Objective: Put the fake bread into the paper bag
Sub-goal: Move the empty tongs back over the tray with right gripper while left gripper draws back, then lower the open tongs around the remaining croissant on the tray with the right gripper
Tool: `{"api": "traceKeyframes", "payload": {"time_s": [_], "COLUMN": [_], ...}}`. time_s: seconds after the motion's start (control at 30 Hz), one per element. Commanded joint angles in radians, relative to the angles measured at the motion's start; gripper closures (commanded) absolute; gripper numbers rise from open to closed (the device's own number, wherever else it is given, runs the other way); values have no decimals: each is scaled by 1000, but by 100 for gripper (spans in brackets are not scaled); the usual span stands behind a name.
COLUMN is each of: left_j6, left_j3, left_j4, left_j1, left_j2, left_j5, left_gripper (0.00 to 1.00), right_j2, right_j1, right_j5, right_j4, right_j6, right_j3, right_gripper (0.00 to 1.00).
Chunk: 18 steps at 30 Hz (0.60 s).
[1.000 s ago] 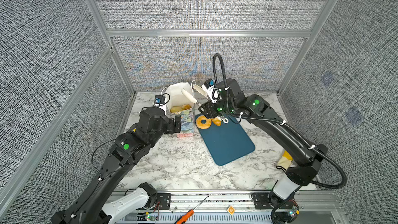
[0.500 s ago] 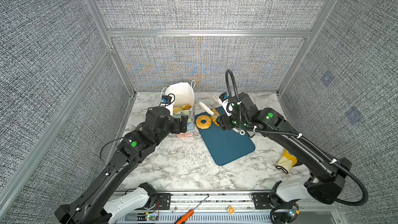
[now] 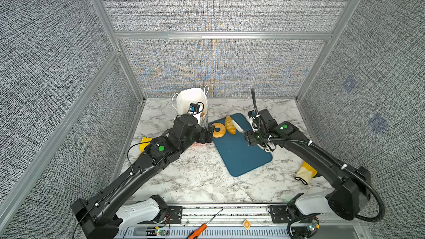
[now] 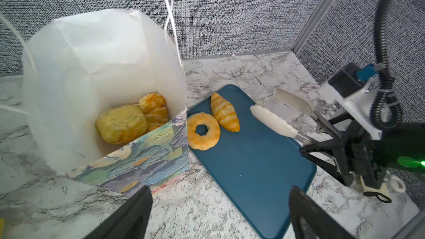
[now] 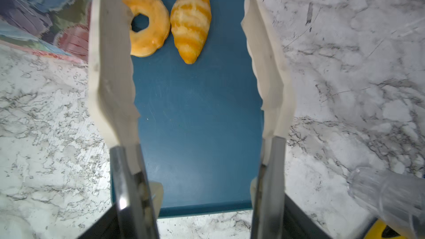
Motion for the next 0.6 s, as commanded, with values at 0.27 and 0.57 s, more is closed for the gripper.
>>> {"api": "traceKeyframes", "payload": {"time_s": [0.27, 0.57], "left_j6": [-43, -44], "left_j3": [-19, -37], "left_j4": [69, 50], "left_j1": [-40, -42], "left_j2": [38, 22], "left_j5": [5, -16], "left_gripper": [6, 6], "right_j2": [253, 381], "right_j1": [-42, -42], "right_j5": [-57, -66], "right_j4": [49, 52], "right_j6": [-18, -32], "right_j3": [28, 118], "right_gripper": [24, 24]}}
